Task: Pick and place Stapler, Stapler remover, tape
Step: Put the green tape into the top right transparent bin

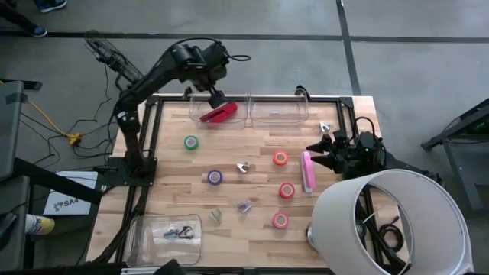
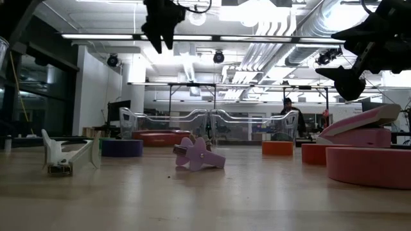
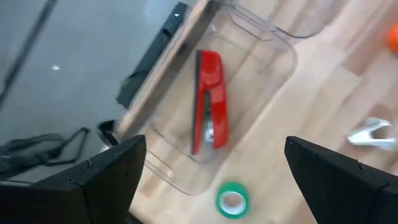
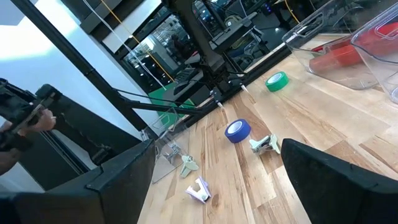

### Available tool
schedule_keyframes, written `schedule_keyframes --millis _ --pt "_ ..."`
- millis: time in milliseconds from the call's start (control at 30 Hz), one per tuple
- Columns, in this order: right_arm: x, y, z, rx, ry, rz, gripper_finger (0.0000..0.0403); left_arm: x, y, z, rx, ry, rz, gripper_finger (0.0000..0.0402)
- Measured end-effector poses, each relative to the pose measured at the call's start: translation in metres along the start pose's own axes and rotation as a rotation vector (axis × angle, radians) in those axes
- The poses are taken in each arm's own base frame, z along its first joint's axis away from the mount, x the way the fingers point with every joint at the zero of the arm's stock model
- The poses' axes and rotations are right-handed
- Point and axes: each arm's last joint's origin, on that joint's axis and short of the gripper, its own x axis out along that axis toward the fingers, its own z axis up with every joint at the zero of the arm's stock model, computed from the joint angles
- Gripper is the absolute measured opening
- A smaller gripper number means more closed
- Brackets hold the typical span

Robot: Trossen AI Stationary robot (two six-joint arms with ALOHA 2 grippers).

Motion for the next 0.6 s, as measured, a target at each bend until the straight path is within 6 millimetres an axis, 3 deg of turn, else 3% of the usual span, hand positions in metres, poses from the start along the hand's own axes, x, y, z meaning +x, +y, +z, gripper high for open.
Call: schedule_keyframes --millis 200,400,600 --pt "0.0 0.0 0.0 0.0 0.0 0.0 0.0339 0.003 -0.003 -0.023 -0.05 0.079 -0.108 0.0379" --pt "0.0 0.0 0.0 0.0 0.0 0.0 0.0339 0.035 -0.01 -0.053 -0.138 0.255 -0.103 0.0379" --pt "0.0 0.0 0.0 0.0 0.0 0.0 0.0339 0.077 -0.03 -0.083 -0.173 0.399 -0.093 0.0379"
